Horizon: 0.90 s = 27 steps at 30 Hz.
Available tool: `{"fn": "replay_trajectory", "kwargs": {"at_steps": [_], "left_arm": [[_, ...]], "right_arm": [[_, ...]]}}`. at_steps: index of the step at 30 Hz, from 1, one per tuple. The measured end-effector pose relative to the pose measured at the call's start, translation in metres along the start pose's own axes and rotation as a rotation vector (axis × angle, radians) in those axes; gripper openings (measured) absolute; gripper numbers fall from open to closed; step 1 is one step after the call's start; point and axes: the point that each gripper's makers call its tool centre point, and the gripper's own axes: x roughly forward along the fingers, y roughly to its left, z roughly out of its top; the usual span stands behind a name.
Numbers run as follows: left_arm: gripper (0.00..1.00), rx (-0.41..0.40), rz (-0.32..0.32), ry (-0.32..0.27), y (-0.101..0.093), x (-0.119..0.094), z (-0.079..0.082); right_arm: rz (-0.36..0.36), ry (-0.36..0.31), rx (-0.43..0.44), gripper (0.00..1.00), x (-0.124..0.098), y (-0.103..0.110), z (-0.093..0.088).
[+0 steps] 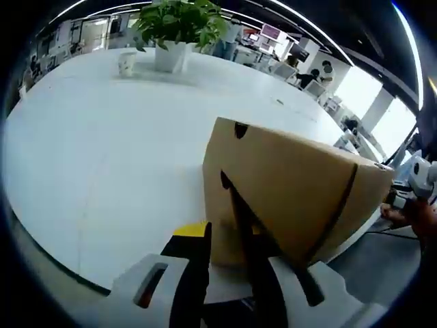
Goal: Operate the shoe box by opening the lid, removing the specified soft item, and placing it in the target area until the item is outside and the box remains undamaged.
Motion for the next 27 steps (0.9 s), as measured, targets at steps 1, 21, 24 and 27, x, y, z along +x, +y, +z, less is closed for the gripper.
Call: {"fn": "replay_trajectory", "kwargs": {"at_steps": [1,21,24,27], "left_arm": [[0.20,-0.010,0.002,-0.007,0.000,-0.001,0.000],[0.20,0.053,0.023,-0.021,0.003,-0.013,0.002],[0.20,0.047,0.025,-0.021,0.004,-0.015,0.002],[0.20,0.058,0.022,-0.026,0.004,-0.019,0.003]], "right_arm": [[-0.001,0.000,0.002,0.03,0.000,0.000,0.000],[0.013,0.022,0.008,0.04,-0.003,0.000,-0.011],[0.017,0.020,0.006,0.04,-0.002,0.002,-0.011],[0.017,0.018,0.006,0.04,-0.002,0.003,-0.009]]}}
